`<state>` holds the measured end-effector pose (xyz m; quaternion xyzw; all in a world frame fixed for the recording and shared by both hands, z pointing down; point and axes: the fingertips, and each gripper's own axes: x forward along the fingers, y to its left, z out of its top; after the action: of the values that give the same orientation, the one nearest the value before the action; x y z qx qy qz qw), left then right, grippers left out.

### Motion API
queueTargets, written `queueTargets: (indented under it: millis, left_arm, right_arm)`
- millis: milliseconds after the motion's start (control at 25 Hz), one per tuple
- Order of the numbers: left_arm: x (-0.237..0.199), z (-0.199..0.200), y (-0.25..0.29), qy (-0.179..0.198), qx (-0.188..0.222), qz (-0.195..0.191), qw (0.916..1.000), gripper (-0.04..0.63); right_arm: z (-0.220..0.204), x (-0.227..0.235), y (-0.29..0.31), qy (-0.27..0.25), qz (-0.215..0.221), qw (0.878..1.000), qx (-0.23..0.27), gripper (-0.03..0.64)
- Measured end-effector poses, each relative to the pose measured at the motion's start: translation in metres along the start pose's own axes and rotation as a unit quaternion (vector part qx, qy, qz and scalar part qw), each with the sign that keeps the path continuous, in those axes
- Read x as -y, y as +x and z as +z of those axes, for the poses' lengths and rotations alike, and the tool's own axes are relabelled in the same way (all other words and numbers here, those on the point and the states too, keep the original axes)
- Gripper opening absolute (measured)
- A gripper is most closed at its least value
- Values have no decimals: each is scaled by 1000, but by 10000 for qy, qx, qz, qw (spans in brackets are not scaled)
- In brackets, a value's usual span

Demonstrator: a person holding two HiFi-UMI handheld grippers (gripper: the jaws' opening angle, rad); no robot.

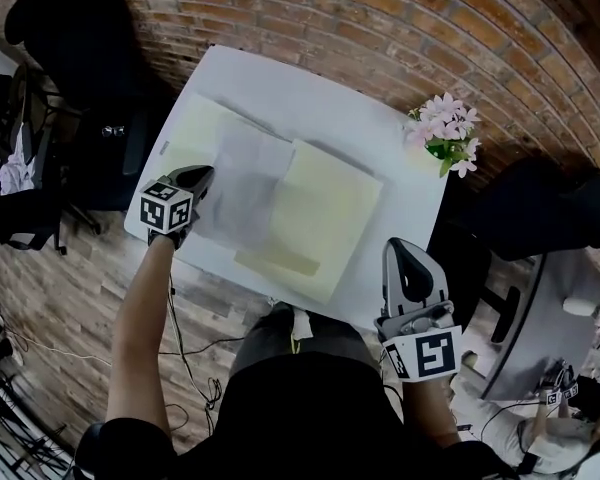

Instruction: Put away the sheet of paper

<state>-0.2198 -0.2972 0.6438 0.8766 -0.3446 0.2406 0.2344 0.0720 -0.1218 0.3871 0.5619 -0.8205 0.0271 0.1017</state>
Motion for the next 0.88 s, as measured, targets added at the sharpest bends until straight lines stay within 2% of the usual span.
queueTargets:
  millis: [320,640,880]
  left_arm:
    - [21,-6,19,-248,1,-154,9996,31]
    - [63,-15,35,-11,-225,-287,9993,31]
    - [85,-17,49,-183,-197,-300,9992,31]
  right_arm:
    - [0,-4,3,-29,12,10000,6,14]
    - [3,-6,-2,-24,11,10000,36,14]
    - [5,-4,-9,-13,-18,9999,101,14]
